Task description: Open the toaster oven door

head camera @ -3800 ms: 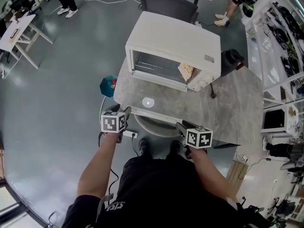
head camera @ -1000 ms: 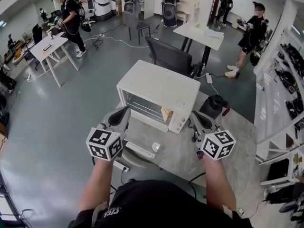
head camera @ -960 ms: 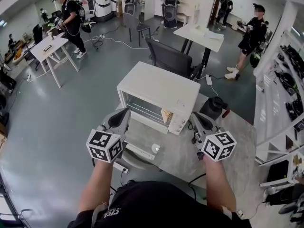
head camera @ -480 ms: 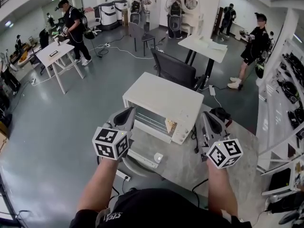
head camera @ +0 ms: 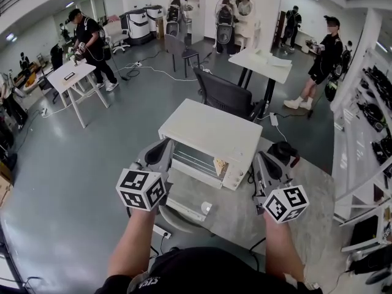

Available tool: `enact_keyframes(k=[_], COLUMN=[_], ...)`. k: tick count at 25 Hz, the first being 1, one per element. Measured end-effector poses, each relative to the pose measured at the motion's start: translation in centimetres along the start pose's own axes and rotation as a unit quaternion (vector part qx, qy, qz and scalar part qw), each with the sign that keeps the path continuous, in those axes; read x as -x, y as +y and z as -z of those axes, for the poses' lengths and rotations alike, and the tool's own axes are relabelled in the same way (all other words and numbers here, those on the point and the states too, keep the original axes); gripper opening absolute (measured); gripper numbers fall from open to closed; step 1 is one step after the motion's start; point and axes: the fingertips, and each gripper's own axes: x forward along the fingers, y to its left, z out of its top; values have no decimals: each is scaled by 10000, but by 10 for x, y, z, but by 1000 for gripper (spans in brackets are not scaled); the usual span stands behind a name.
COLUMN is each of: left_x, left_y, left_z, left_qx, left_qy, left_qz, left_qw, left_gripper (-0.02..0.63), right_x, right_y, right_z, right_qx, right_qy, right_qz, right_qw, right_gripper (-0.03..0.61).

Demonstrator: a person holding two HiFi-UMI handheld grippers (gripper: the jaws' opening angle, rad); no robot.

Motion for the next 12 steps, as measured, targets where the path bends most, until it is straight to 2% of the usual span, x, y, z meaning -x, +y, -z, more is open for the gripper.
enact_keyframes(k=[3,6,12], left_x=[1,3,0], left_y=[1,5,3], left_z=[23,38,48], left_qx=[-2,186,179], left_qy=[211,303,414], left_qz=[3,-28,20], left_qw=[9998,9994,9990], left_gripper=[8,8,8], right_x=[6,10,8], right_y=[5,8,8], right_z=[25,43,42], right_qx=[-128,-182,-79], right_qy=[239,450,480], right_qz=[-63,-132,-221], right_qw=[9996,9987,9986], right_gripper=[-8,-9,-9])
